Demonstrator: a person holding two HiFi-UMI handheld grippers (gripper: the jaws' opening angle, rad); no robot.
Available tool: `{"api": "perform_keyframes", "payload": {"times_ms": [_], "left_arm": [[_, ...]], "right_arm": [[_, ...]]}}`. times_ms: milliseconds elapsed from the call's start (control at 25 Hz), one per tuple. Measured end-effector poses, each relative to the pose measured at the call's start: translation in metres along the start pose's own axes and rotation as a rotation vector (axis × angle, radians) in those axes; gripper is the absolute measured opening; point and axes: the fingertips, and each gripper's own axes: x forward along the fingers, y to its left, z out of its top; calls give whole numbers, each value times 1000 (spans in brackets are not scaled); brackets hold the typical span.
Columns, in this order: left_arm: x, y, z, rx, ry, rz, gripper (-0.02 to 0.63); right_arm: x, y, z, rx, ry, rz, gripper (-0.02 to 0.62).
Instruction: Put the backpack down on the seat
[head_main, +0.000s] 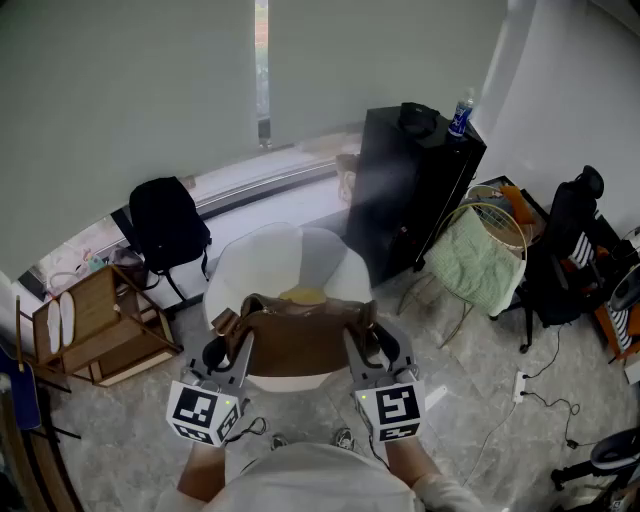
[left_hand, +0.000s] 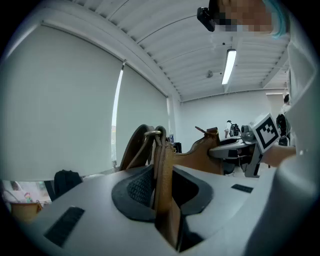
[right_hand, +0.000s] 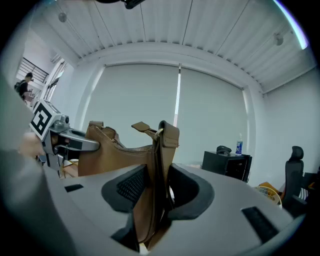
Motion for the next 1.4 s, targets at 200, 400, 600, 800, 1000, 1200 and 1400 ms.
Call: {"api": "perform_keyframes", "payload": {"times_ms": [200,400,600,800,1000,1200,1400], "left_arm": [[0,-2,-2,4,-8,-7,87],[0,-12,1,6,-10,-4,87],[1,-26,2,9,-7,9,87],[11,-50,-3,-3,11,30,87],[28,-81,-12,-26,28,73,87],[40,-111,-18,-48,35,128,87],[49,-125,-20,-63,55,145,87]], "right_arm": [[-2,0,-1,-4,-4,-11,164],[-11,-6,0,0,-10,-12,164],[-22,-17,-7,39,-17,5,167],[-31,-37,-22,66,-3,29,167],[-39,-68,-39,61,7,76,167],[-47,-94,-52,56,10,129,167],[-50,-109,-58,65,18,155,166]]}}
